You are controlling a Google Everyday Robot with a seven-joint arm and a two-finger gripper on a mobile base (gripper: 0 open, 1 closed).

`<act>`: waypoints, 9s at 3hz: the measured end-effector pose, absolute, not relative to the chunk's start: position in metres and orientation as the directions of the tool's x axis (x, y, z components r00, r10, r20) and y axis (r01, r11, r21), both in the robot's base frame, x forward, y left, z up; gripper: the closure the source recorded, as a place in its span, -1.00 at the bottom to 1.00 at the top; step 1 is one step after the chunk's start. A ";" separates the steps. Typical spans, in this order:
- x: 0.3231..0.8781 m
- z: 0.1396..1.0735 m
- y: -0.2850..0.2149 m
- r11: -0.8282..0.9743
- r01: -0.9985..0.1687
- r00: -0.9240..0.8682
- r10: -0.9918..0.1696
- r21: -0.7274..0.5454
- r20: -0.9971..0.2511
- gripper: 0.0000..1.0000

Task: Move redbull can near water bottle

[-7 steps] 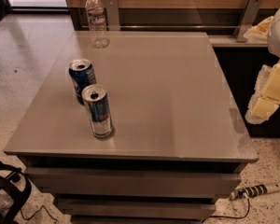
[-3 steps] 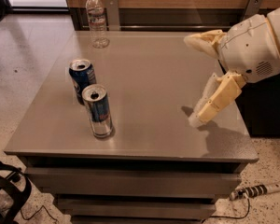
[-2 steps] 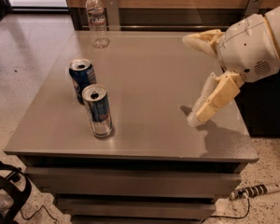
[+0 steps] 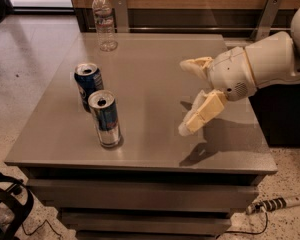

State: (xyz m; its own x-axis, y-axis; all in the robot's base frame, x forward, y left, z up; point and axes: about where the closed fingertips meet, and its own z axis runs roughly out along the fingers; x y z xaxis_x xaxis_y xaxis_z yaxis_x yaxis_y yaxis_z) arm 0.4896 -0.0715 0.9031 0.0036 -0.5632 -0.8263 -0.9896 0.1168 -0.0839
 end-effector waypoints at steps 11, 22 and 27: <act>0.453 0.865 0.079 -0.128 -0.990 0.081 -0.183 -0.058 -0.980 -0.07; 0.692 0.943 -0.063 0.372 -0.927 -0.032 -0.216 -0.052 -0.976 1.00; 0.805 0.888 0.043 0.313 -0.946 0.016 -0.198 -0.079 -0.980 1.00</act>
Offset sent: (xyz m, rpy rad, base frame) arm 0.0474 0.0360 -0.0507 0.3023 0.0349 0.0804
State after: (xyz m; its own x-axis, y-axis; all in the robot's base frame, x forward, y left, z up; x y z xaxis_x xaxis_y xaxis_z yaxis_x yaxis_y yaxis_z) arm 0.8052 0.0431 0.8878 0.0158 -0.1981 -0.9801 -0.9465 0.3131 -0.0786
